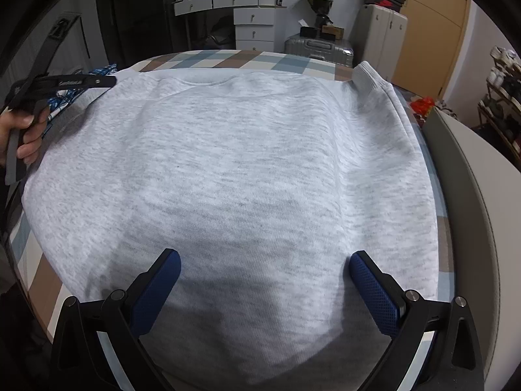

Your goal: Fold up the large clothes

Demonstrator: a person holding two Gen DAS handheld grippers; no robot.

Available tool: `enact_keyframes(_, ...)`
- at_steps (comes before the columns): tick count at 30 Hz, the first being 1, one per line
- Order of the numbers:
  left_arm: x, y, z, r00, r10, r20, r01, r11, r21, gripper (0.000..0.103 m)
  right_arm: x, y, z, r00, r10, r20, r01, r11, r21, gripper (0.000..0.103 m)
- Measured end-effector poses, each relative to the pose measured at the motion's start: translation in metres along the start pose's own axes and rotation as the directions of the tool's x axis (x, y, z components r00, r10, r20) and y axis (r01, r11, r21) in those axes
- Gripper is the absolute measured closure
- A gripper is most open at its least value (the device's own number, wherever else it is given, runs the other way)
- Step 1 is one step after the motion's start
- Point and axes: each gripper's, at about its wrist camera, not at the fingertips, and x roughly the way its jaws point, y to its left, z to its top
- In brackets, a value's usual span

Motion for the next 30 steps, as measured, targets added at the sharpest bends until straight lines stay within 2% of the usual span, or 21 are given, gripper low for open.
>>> enact_keyframes(1,0.003,-0.004,-0.003,1.0,-0.005,-0.013,0.005,1.0,0.008,0.083,0.0,0.0,0.0,1.0,0.002,0.002,-0.002,1.0,0.0,0.0)
enact_keyframes(4,0.023,-0.01,-0.013,0.997,0.046,-0.055,-0.043,0.997,0.06,0.081,0.001,-0.001,-0.001,1.0,0.012,0.008,-0.012,1.0,0.003,0.0)
enact_keyframes(7,0.017,-0.017,-0.014,0.994,0.107,-0.038,-0.102,0.989,0.103,0.074,0.001,-0.002,-0.002,1.0,0.016,0.011,-0.016,1.0,0.003,0.0)
enact_keyframes(10,0.013,-0.034,-0.019,0.978,0.209,-0.003,-0.204,0.959,0.198,0.072,0.0,0.0,0.001,1.0,0.007,-0.004,-0.007,1.0,0.002,0.0)
enact_keyframes(13,0.012,-0.037,-0.021,0.973,0.232,0.006,-0.227,0.949,0.218,0.072,-0.008,0.002,0.008,1.0,0.005,0.013,-0.005,1.0,0.011,0.0)
enact_keyframes(15,0.008,-0.031,-0.019,0.977,0.213,-0.007,-0.208,0.961,0.184,0.072,-0.011,0.005,0.014,0.999,0.007,0.044,-0.008,0.999,0.031,0.0)
enact_keyframes(17,-0.003,-0.027,-0.013,0.983,0.181,-0.021,-0.178,0.978,0.111,0.073,-0.006,0.008,0.022,0.998,0.011,0.055,-0.016,0.997,0.077,0.0)
enact_keyframes(19,-0.02,-0.035,-0.008,0.995,0.095,0.008,-0.095,0.993,0.07,0.073,0.009,0.012,0.027,1.0,0.005,0.024,-0.007,0.994,0.112,0.0)
enact_keyframes(20,-0.033,-0.045,-0.007,0.998,0.052,0.041,-0.055,0.995,0.083,0.073,0.015,0.014,0.028,1.0,-0.015,0.011,0.013,0.993,0.115,0.0)
enact_keyframes(22,-0.051,-0.075,-0.008,0.997,-0.008,0.077,-0.004,0.987,0.16,0.066,0.014,0.014,0.027,1.0,-0.014,0.022,0.012,0.994,0.111,0.0)
enact_keyframes(26,-0.047,-0.119,-0.018,0.991,-0.134,0.016,0.127,0.962,0.244,0.064,0.012,-0.001,0.021,0.999,0.033,0.029,-0.036,0.993,0.113,0.0)
enact_keyframes(30,-0.019,-0.149,-0.03,0.984,-0.169,-0.062,0.18,0.938,0.297,0.064,0.004,-0.024,0.012,0.999,0.022,0.026,-0.025,0.988,0.15,0.0)
